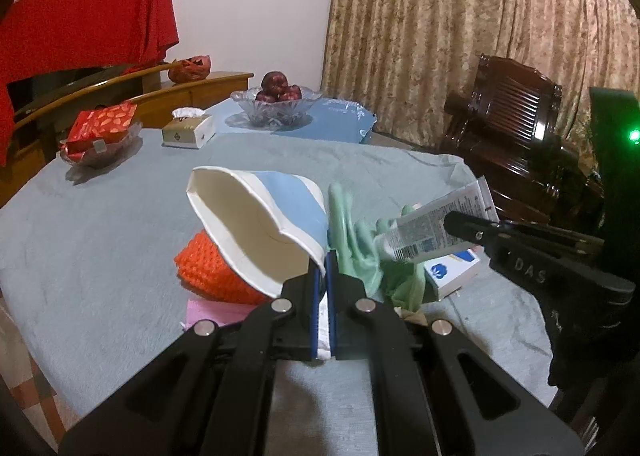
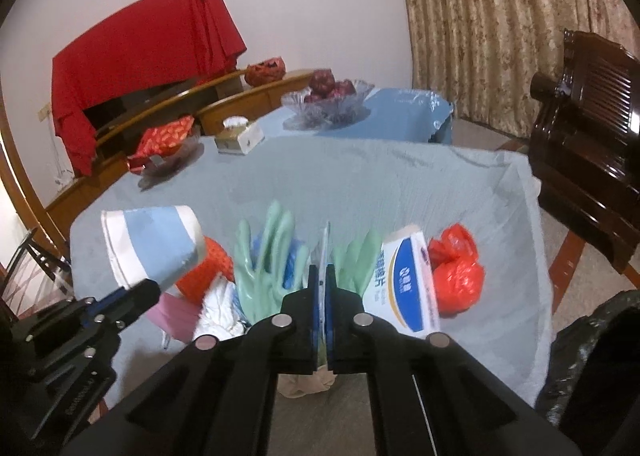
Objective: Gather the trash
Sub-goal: 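Grasp the blue-and-white paper cup with the left tool while the right tool grasps the white tube, then carry the cup and tube over the trash bin and open both tools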
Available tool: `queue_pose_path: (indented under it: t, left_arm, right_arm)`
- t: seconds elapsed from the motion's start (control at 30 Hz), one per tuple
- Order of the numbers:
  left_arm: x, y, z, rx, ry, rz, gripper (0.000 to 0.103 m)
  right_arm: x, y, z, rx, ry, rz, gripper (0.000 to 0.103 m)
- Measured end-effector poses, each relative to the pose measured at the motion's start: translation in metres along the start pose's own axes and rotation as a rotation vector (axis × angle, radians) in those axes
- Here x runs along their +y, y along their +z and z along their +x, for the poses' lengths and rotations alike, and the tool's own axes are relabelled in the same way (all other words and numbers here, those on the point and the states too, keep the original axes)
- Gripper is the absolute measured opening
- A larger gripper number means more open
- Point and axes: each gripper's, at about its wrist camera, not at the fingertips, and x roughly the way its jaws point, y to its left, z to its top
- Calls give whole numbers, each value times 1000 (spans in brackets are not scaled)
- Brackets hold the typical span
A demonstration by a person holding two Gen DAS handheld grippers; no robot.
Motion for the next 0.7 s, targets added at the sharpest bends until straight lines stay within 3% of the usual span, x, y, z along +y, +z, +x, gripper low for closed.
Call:
queue_pose_path:
  t: [0.37, 0.7]
  left_arm:
    - [-31, 6, -19, -14, -53, 38, 3]
    - [-84, 3, -28, 0, -168, 94, 3]
  right_arm:
    - [-13, 6, -59, -64, -6, -8, 2]
    - [-54, -1, -119, -106, -76, 39, 3]
